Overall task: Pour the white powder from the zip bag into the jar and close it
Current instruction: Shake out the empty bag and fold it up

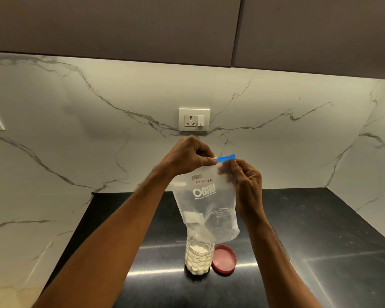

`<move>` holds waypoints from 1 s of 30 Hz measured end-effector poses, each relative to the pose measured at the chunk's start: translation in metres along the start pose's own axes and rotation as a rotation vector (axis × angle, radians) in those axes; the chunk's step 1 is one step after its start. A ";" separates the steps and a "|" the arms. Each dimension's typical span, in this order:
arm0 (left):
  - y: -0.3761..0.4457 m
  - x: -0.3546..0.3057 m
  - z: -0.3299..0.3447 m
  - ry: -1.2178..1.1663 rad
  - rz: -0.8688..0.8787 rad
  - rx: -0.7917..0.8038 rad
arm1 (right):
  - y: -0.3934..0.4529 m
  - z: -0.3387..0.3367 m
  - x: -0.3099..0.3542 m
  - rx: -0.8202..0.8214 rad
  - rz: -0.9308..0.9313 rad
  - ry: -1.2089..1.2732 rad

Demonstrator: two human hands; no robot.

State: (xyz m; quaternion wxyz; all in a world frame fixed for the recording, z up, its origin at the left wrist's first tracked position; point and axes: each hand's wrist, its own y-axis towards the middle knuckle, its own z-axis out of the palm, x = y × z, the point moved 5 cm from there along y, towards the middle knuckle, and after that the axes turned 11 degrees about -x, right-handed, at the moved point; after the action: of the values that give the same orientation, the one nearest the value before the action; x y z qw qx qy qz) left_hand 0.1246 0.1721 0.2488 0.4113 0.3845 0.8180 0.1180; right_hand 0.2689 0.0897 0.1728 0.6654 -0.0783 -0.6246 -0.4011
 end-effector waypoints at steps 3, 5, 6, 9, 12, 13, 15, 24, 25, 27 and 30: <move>-0.002 0.006 -0.004 -0.008 -0.021 0.005 | 0.001 -0.001 0.000 -0.018 0.001 0.013; -0.004 0.010 -0.007 -0.014 -0.033 0.005 | 0.001 -0.002 0.000 -0.027 0.003 0.024; -0.005 0.012 -0.009 -0.018 -0.039 0.003 | 0.001 -0.002 0.000 -0.032 0.006 0.030; -0.008 0.017 -0.014 -0.033 -0.054 -0.006 | 0.002 -0.005 0.000 -0.043 0.014 0.038; -0.010 0.022 -0.019 -0.045 -0.067 -0.004 | 0.004 -0.008 -0.001 -0.041 0.015 0.037; -0.012 0.023 -0.020 -0.055 -0.074 -0.002 | 0.004 -0.009 -0.001 -0.044 0.017 0.038; -0.014 0.026 -0.023 -0.068 -0.083 -0.005 | 0.005 -0.012 -0.002 -0.056 0.026 0.039; -0.022 0.037 -0.034 -0.098 -0.102 -0.019 | 0.009 -0.020 -0.002 -0.072 0.031 0.063; -0.022 0.038 -0.035 -0.100 -0.100 -0.020 | 0.010 -0.022 -0.002 -0.073 0.031 0.062; -0.024 0.041 -0.036 -0.114 -0.103 -0.024 | 0.011 -0.024 -0.002 -0.073 0.028 0.055; -0.026 0.043 -0.038 -0.149 -0.110 -0.029 | 0.011 -0.025 -0.001 -0.070 0.023 0.043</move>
State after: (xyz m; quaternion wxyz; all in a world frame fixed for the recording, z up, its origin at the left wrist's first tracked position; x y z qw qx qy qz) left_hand 0.0657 0.1910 0.2348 0.4823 0.3407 0.8032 0.0783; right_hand 0.2951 0.0822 0.1716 0.6800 -0.1001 -0.5950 -0.4165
